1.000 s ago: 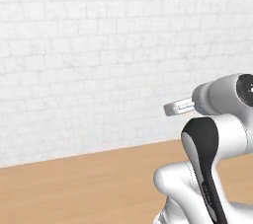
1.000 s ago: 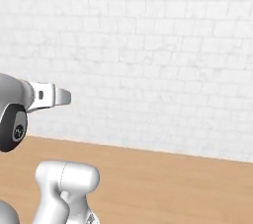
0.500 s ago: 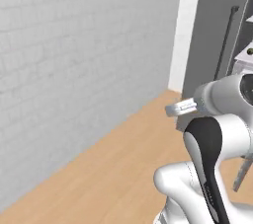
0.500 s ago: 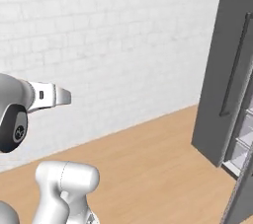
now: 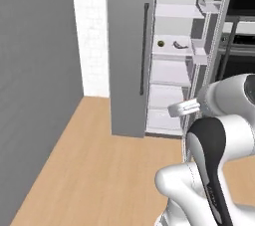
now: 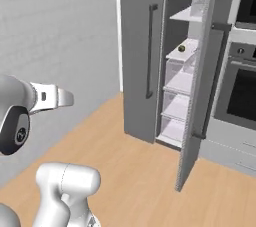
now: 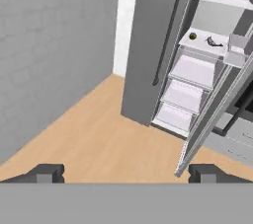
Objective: Place one lime and one fish in each tupperware on the nearby counter, to pack two identical lunches.
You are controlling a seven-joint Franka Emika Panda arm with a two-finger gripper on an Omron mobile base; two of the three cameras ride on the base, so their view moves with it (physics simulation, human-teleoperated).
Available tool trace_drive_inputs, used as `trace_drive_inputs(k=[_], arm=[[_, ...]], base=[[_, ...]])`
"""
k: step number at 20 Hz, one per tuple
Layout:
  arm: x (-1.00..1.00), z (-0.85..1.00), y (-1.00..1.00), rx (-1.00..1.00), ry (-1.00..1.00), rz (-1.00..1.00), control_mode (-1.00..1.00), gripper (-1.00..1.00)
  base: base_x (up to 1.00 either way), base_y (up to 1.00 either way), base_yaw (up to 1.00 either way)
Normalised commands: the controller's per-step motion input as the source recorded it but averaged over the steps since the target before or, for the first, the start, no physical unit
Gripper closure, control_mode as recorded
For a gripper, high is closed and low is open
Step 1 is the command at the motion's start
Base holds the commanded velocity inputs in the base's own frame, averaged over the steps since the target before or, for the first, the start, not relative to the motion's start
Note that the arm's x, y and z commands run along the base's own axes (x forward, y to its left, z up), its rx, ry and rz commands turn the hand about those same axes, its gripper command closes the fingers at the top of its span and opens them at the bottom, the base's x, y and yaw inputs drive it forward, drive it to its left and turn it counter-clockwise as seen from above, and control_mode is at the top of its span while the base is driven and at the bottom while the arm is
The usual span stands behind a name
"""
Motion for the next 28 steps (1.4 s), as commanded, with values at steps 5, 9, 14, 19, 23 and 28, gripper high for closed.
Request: trace_drive_inputs(k=[5,9,14,19,23,28], arm=[[0.0,0.0,0.0,0.0,0.0,0.0,1.0,-1.0],[0.0,0.0,0.0,0.0,0.0,0.0,1.0,-1.0],[0.0,0.0,0.0,0.0,0.0,0.0,1.0,-1.0],[0.0,0.0,0.0,0.0,0.0,0.0,1.0,-1.0],[0.0,0.0,0.0,0.0,0.0,0.0,1.0,-1.0],[0.0,0.0,0.0,0.0,0.0,0.0,1.0,-1.0]], base=[[0.93,0.79,-0.62],[1.0,0.29,-0.4],[1.0,-0.1,-0.04],[0.89,-0.14,-0.06],[0.83,-0.2,-0.29],[0.8,-0.22,-0.29]])
